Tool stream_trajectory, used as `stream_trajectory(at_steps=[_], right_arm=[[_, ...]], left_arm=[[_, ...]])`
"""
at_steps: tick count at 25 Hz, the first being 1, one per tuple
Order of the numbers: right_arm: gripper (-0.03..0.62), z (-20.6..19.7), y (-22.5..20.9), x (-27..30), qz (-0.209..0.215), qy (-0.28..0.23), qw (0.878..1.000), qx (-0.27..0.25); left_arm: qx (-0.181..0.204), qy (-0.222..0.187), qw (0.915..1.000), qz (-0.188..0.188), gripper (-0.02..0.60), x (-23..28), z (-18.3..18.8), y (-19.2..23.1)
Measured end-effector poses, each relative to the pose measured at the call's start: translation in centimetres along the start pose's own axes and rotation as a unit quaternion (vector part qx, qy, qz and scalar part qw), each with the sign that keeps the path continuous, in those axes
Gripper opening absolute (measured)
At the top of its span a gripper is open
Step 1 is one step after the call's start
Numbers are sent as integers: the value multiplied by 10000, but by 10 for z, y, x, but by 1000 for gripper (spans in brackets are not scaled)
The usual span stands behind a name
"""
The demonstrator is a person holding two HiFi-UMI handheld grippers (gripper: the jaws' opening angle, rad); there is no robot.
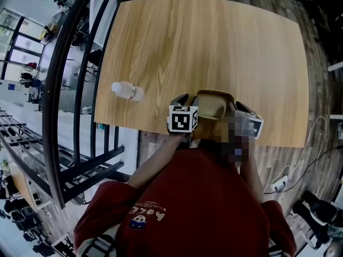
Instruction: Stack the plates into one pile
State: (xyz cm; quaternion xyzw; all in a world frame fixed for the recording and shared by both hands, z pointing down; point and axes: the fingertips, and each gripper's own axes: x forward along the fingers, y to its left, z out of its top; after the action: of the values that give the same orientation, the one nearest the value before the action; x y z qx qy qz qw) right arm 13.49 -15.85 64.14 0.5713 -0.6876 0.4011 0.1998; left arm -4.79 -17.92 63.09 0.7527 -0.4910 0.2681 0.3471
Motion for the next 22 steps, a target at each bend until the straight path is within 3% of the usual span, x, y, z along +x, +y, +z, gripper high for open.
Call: stream_trajectory(at_steps=[9, 15, 22], right_arm=[[127, 77, 8, -42, 65, -986, 9950, -144], [126, 136, 34, -78, 81, -1751, 9818, -730], [126, 182, 64, -111, -315, -2571, 9502, -1731]], left_arm=[[426, -968, 9940, 287, 130, -38, 69, 19], [1160, -1869, 9721, 820, 129, -84, 124, 26], [1445, -2768, 9462, 849, 129, -138, 177, 16]])
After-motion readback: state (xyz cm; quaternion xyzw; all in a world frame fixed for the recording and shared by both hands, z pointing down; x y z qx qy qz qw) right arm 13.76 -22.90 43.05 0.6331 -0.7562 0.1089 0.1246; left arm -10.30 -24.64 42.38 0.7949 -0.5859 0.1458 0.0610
